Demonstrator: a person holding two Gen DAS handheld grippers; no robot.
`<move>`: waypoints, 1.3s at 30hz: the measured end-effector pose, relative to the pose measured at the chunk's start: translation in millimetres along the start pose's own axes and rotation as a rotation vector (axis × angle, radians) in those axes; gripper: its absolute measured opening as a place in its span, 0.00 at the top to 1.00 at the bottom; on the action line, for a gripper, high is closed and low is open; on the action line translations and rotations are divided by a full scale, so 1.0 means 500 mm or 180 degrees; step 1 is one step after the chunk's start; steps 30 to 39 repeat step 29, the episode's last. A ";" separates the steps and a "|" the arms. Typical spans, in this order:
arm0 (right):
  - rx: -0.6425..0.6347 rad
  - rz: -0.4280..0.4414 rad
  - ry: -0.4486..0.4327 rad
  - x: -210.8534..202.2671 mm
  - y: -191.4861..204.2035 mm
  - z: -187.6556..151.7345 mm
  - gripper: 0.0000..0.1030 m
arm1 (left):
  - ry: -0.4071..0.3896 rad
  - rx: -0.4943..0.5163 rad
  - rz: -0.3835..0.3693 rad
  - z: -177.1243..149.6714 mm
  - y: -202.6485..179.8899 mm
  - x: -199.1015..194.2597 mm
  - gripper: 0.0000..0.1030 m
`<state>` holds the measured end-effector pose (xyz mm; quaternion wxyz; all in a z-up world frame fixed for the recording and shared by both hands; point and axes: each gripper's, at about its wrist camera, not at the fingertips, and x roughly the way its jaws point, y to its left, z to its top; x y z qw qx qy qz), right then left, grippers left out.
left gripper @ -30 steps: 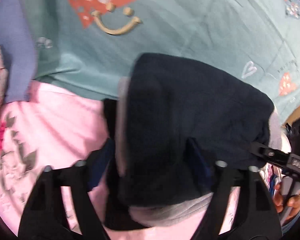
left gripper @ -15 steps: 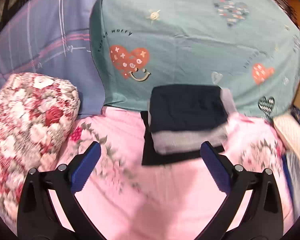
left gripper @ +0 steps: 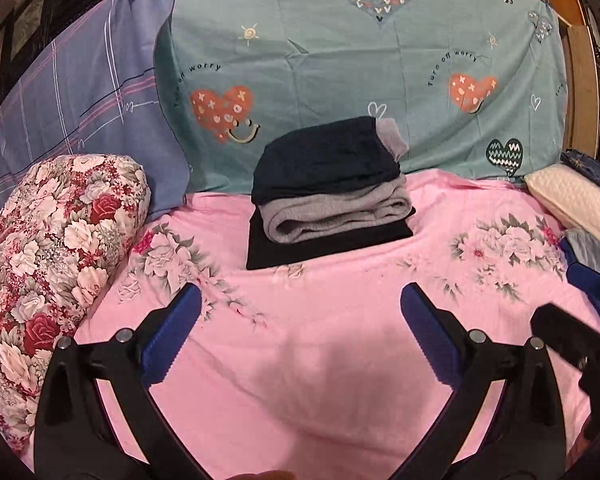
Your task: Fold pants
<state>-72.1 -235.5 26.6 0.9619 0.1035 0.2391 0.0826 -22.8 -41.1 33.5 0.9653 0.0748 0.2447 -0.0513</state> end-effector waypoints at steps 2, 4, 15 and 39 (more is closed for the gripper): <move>0.0072 -0.0027 0.0016 0.011 -0.013 -0.010 0.01 | 0.0009 -0.0008 0.0044 -0.008 0.005 0.012 0.02; 0.0144 -0.0055 0.0096 0.026 -0.023 -0.020 0.01 | 0.0037 -0.0012 0.0033 -0.015 0.008 0.022 0.02; 0.0107 -0.0118 0.0328 0.060 -0.018 -0.061 0.01 | 0.0311 -0.0018 -0.0246 -0.057 -0.005 0.068 0.02; -0.0110 -0.0365 0.0273 0.057 -0.006 -0.063 0.01 | 0.0424 -0.0010 0.0363 -0.070 0.005 0.105 0.02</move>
